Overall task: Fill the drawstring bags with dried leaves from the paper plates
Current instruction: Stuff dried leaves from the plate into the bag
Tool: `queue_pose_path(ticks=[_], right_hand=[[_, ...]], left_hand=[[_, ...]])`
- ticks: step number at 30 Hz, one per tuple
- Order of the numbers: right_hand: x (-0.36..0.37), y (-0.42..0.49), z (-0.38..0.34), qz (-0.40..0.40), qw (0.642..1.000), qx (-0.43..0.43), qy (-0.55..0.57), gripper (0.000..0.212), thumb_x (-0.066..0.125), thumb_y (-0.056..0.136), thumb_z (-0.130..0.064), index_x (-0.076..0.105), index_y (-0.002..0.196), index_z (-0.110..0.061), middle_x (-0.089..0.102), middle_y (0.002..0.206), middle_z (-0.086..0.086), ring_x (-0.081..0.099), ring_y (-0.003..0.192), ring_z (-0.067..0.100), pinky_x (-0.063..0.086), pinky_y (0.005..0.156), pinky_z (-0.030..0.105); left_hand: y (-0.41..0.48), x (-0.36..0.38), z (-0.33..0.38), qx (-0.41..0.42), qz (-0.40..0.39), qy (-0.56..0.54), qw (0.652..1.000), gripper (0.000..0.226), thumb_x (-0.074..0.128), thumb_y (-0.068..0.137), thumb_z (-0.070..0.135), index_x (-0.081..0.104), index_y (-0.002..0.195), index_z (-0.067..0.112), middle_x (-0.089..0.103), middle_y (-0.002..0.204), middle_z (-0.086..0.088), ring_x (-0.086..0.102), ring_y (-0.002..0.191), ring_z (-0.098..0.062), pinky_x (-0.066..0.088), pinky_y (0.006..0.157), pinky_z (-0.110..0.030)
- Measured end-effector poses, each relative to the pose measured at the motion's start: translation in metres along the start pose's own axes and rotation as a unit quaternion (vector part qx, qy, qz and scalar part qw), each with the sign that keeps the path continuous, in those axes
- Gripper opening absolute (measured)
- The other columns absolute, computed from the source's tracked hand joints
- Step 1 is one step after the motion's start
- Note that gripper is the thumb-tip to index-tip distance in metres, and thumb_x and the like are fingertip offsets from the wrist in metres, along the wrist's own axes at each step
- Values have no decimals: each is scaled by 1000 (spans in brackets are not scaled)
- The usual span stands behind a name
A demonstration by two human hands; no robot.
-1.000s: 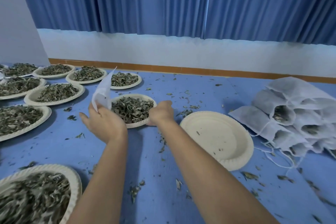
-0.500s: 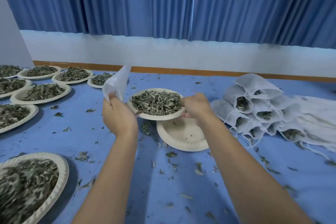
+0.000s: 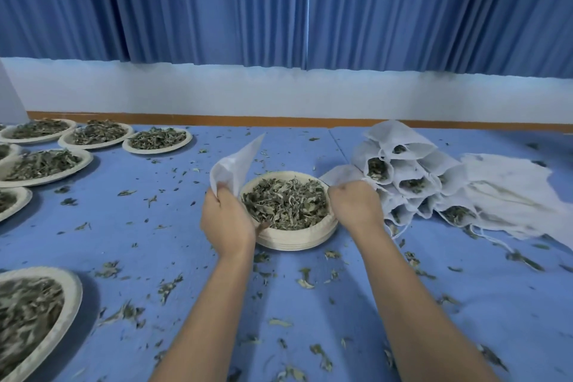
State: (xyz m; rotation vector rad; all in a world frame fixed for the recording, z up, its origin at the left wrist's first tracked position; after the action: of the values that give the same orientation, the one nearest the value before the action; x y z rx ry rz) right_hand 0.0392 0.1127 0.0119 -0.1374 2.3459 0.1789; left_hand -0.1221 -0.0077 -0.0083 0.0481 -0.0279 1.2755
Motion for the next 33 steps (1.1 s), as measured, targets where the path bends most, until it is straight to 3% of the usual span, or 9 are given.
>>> queue_pose_path(ticks=[4, 8, 11, 13, 16, 20, 23, 28, 33], right_hand=[[3, 0, 0, -13, 1000, 12, -1, 29, 41, 91, -8, 49, 63, -5, 55, 81, 13, 45, 75, 28, 33, 65, 28], [4, -5, -6, 0, 1000, -2, 8, 31, 35, 97, -14, 61, 101, 2, 61, 109, 20, 55, 102, 33, 31, 71, 29], [5, -18, -26, 40, 995, -88, -2, 44, 36, 99, -30, 50, 131, -3, 54, 128, 18, 49, 118, 33, 39, 87, 37], [13, -25, -39, 8, 989, -137, -50, 58, 39, 97, -45, 38, 142, -9, 42, 144, 15, 38, 131, 32, 35, 101, 39], [31, -33, -49, -68, 983, -128, -114, 77, 41, 89, -64, 26, 148, -17, 19, 155, 17, 19, 142, 33, 22, 112, 42], [47, -40, -51, -87, 970, -125, -191, 74, 45, 87, -66, 35, 145, -22, 23, 153, 21, 26, 139, 37, 26, 113, 44], [42, -38, -51, -28, 968, -175, -175, 44, 55, 91, -46, 57, 128, -22, 51, 131, 11, 48, 120, 30, 40, 95, 35], [36, -35, -50, -1, 964, -207, -166, 20, 56, 92, -22, 70, 106, -19, 67, 103, 5, 60, 99, 24, 44, 72, 29], [33, -27, -45, 19, 967, -216, -138, 28, 53, 91, -10, 71, 112, -17, 71, 103, 8, 63, 94, 24, 51, 80, 34]], left_hand=[[1, 0, -3, 10, -11, 17, 1000, 30, 34, 101, 28, 53, 85, 10, 48, 70, 1, 45, 64, -16, 32, 55, -33], [1, 0, -6, 14, -12, 34, 999, 30, 34, 101, 28, 54, 85, 13, 50, 72, 3, 47, 66, -11, 33, 67, -34], [1, -2, -4, 20, -3, 38, 999, 29, 33, 101, 29, 53, 85, 15, 51, 71, 4, 47, 66, -11, 32, 64, -34], [2, -2, -2, 27, -4, 40, 999, 30, 32, 101, 30, 52, 82, 16, 51, 72, 3, 47, 66, -12, 32, 58, -33], [2, -1, 6, 66, -3, 59, 996, 36, 34, 101, 31, 50, 75, 13, 50, 80, -3, 45, 70, -19, 27, 59, -34], [7, 0, 13, 126, -26, 91, 988, 31, 37, 98, 19, 61, 110, 2, 59, 99, -14, 53, 85, -27, 30, 65, -29], [10, 1, 18, 132, -47, 94, 986, 34, 43, 94, 15, 58, 124, 17, 61, 76, 0, 53, 62, -18, 38, 49, -22], [17, 7, 22, 30, -79, 10, 996, 19, 52, 92, 14, 65, 105, 16, 60, 75, 5, 59, 53, -14, 49, 55, -30], [17, 6, 23, 10, -98, -10, 995, 22, 51, 93, 17, 64, 75, 14, 55, 44, 0, 42, 32, -6, 38, 41, -22]])
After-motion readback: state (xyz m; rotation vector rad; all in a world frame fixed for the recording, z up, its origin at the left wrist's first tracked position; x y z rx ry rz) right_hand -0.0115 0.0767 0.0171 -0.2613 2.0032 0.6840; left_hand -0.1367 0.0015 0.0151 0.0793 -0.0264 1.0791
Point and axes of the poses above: each hand's wrist, its own y-axis towards the middle knuckle, its own x-axis out of the palm, z = x × y, the point moved 4 cm from there along y, towards the middle knuckle
